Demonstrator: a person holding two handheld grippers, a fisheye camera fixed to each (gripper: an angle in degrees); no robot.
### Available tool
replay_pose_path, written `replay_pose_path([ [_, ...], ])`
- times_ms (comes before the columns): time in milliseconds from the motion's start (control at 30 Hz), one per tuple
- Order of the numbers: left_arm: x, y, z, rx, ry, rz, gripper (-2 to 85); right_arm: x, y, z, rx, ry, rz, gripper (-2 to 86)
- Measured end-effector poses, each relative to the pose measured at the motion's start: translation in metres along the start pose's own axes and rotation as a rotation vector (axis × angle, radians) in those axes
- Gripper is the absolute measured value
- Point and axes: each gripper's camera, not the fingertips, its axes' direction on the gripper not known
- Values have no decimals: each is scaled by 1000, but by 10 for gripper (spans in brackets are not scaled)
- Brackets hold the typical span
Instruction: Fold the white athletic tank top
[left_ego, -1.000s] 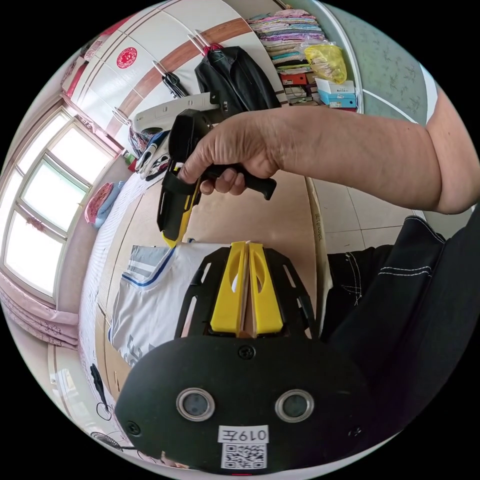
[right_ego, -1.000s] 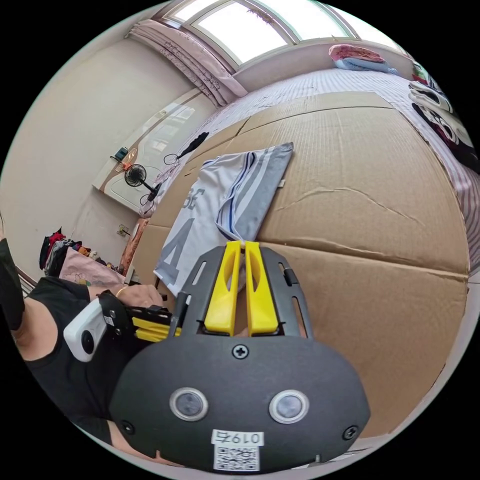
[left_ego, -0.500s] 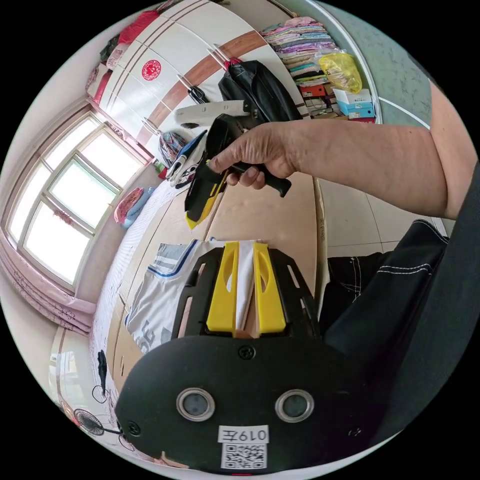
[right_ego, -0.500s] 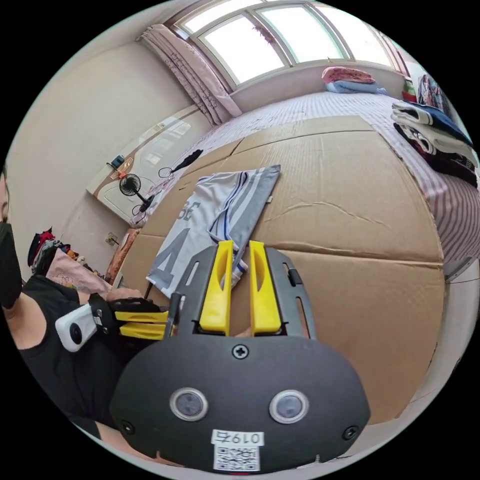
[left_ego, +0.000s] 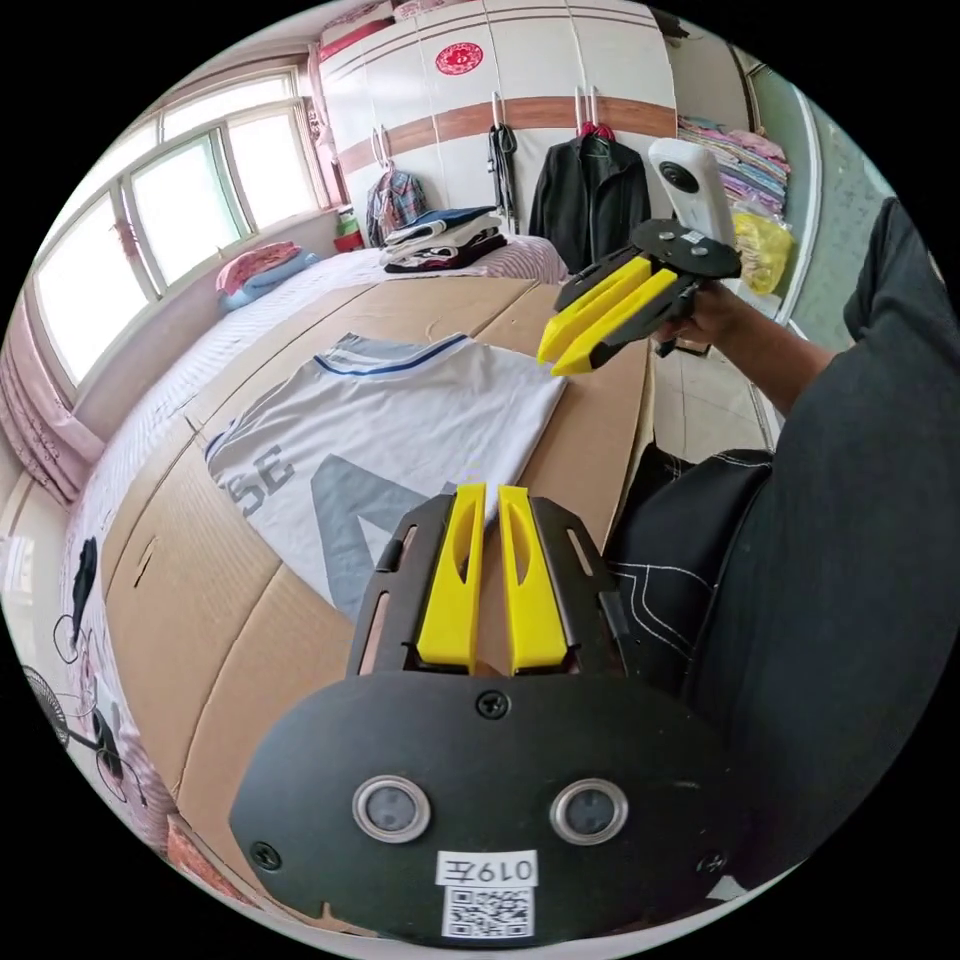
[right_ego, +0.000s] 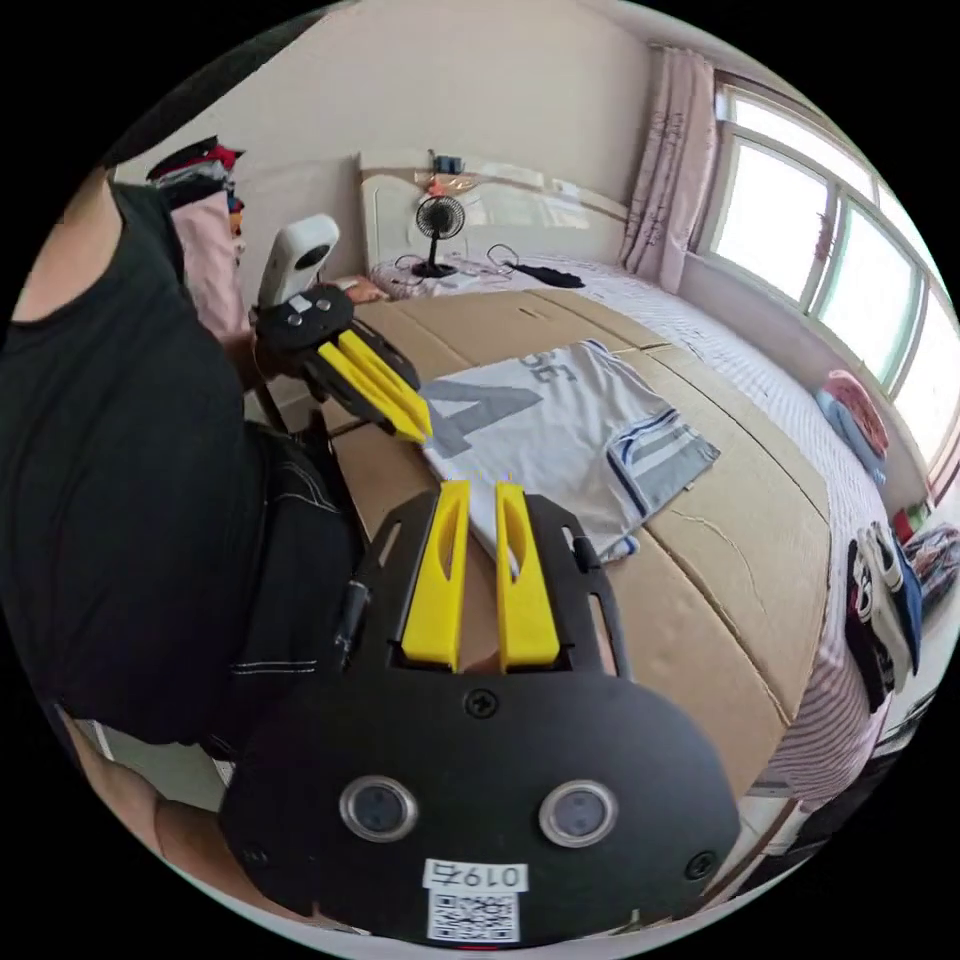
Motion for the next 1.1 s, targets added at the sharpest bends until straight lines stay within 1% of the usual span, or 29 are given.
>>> replay_pose_path([
  [67, 4, 11, 8, -37, -72, 20, 15, -30, -23, 13, -73, 34, -75, 54],
  [300, 18, 14, 40, -59, -143, 109, 15, -64, -83, 27, -137, 49, -171, 69],
  [433, 14, 18, 51, -42, -107, 135, 17, -73, -106, 34, -194, 65, -208, 59],
  [667, 2, 28, 74, -55, -74, 138, 16, -77, -131, 39, -222, 50, -210, 4],
  [767, -4, 33, 86, -72, -70, 135, 14, -76, -138, 37, -214, 54, -209, -6],
  [933, -13, 43, 98, -56, -46, 126, 12, -72, -145, 35, -204, 54, -199, -8],
  [1100, -21, 53, 119, -77, -30, 122, 11, -64, -146, 48, -213, 54, -202, 3],
])
